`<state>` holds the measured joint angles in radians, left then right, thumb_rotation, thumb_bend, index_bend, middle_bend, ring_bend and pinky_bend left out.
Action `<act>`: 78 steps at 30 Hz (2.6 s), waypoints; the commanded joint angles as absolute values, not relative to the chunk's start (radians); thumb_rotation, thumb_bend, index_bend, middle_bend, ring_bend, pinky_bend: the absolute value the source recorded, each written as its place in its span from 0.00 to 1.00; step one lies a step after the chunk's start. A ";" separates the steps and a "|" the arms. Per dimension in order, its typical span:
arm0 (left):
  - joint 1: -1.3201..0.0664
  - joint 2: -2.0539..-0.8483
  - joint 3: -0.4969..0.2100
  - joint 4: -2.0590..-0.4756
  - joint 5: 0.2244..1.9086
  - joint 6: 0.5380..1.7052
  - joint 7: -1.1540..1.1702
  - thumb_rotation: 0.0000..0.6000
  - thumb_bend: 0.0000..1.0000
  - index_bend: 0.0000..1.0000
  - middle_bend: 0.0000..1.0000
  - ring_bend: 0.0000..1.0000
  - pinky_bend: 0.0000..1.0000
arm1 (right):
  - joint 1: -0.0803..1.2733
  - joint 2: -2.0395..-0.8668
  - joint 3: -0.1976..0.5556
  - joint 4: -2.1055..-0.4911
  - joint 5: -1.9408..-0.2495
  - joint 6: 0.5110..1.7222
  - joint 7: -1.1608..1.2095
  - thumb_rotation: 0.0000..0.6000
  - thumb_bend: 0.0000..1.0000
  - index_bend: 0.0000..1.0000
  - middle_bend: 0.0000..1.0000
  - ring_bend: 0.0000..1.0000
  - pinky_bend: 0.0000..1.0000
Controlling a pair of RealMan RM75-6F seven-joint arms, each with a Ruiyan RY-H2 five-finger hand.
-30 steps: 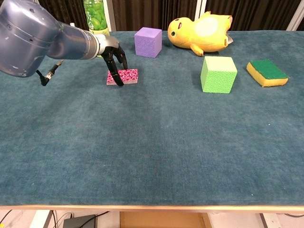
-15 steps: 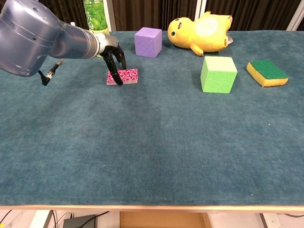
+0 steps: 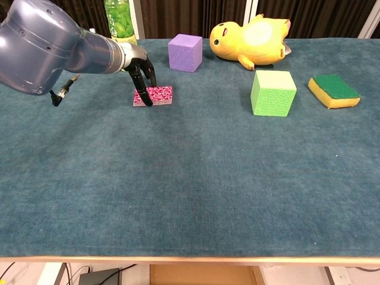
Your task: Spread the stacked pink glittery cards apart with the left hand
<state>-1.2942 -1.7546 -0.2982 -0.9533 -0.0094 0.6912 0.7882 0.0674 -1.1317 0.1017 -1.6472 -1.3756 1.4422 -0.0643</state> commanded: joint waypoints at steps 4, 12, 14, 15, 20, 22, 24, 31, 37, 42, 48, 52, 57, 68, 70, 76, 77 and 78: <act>-1.296 -1.769 -0.296 -0.912 -0.027 0.673 0.802 1.00 0.19 0.43 0.20 0.05 0.02 | 0.067 -1.132 0.103 -1.647 -1.374 1.443 -0.066 1.00 0.15 0.08 0.04 0.12 0.23; -1.300 -1.780 -0.306 -0.890 -0.025 0.658 0.806 1.00 0.19 0.44 0.20 0.05 0.02 | 0.067 -1.133 0.105 -1.651 -1.367 1.441 -0.067 1.00 0.15 0.08 0.04 0.12 0.23; -1.300 -1.781 -0.308 -0.892 -0.021 0.661 0.804 1.00 0.19 0.46 0.21 0.05 0.02 | 0.067 -1.133 0.105 -1.651 -1.368 1.441 -0.067 1.00 0.15 0.08 0.04 0.12 0.23; -1.300 -1.781 -0.309 -0.893 -0.019 0.663 0.804 1.00 0.20 0.46 0.21 0.05 0.02 | 0.067 -1.133 0.105 -1.651 -1.368 1.441 -0.066 1.00 0.15 0.08 0.04 0.12 0.23; -1.299 -1.782 -0.311 -0.895 -0.007 0.676 0.804 1.00 0.20 0.47 0.21 0.05 0.02 | 0.068 -1.133 0.105 -1.651 -1.366 1.439 -0.064 1.00 0.15 0.08 0.04 0.13 0.23; -1.299 -1.782 -0.313 -0.897 -0.005 0.679 0.805 1.00 0.20 0.48 0.21 0.05 0.02 | 0.069 -1.133 0.106 -1.653 -1.364 1.437 -0.061 1.00 0.15 0.08 0.04 0.13 0.23; -1.299 -1.778 -0.312 -0.905 -0.005 0.685 0.811 1.00 0.20 0.48 0.21 0.05 0.02 | 0.069 -1.133 0.106 -1.654 -1.362 1.435 -0.058 1.00 0.15 0.08 0.04 0.13 0.23; -1.296 -1.760 -0.319 -0.935 -0.006 0.698 0.819 1.00 0.22 0.49 0.21 0.05 0.02 | 0.070 -1.132 0.105 -1.655 -1.362 1.433 -0.058 1.00 0.15 0.08 0.04 0.13 0.23; -1.291 -1.739 -0.324 -0.972 0.007 0.713 0.816 1.00 0.22 0.49 0.21 0.05 0.02 | 0.071 -1.131 0.105 -1.657 -1.360 1.429 -0.059 1.00 0.15 0.08 0.04 0.13 0.23; -1.282 -1.716 -0.328 -1.010 0.003 0.715 0.809 1.00 0.22 0.49 0.21 0.05 0.02 | 0.071 -1.130 0.106 -1.658 -1.357 1.427 -0.057 1.00 0.15 0.08 0.04 0.13 0.23; -1.267 -1.686 -0.328 -1.054 -0.010 0.703 0.792 1.00 0.22 0.49 0.21 0.05 0.02 | 0.071 -1.129 0.107 -1.660 -1.354 1.426 -0.054 1.00 0.15 0.08 0.04 0.13 0.23; -1.260 -1.652 -0.330 -1.107 -0.035 0.693 0.781 1.00 0.22 0.49 0.21 0.05 0.02 | 0.072 -1.129 0.107 -1.661 -1.352 1.423 -0.053 1.00 0.15 0.08 0.04 0.13 0.23; -1.258 -1.632 -0.321 -1.155 -0.024 0.734 0.772 1.00 0.22 0.49 0.21 0.05 0.02 | 0.072 -1.129 0.106 -1.662 -1.353 1.424 -0.056 1.00 0.15 0.08 0.04 0.13 0.23; -1.249 -1.588 -0.334 -1.330 -0.008 0.831 0.736 1.00 0.22 0.50 0.21 0.05 0.01 | 0.072 -1.127 0.107 -1.666 -1.349 1.421 -0.051 1.00 0.15 0.08 0.04 0.13 0.23; -1.249 -1.580 -0.335 -1.356 -0.008 0.835 0.733 1.00 0.22 0.50 0.21 0.05 0.01 | 0.072 -1.126 0.107 -1.666 -1.348 1.421 -0.049 1.00 0.15 0.08 0.04 0.13 0.23; -1.259 -1.579 -0.334 -1.419 0.014 0.877 0.726 1.00 0.22 0.50 0.21 0.05 0.00 | 0.073 -1.124 0.107 -1.667 -1.346 1.417 -0.044 1.00 0.15 0.08 0.04 0.13 0.23; -1.264 -1.582 -0.334 -1.427 0.014 0.879 0.729 1.00 0.22 0.50 0.21 0.05 0.00 | 0.073 -1.124 0.107 -1.667 -1.346 1.417 -0.044 1.00 0.15 0.08 0.04 0.13 0.23; -1.269 -1.586 -0.333 -1.430 0.012 0.885 0.732 1.00 0.22 0.50 0.21 0.05 0.00 | 0.073 -1.124 0.107 -1.668 -1.346 1.417 -0.043 1.00 0.15 0.08 0.04 0.13 0.23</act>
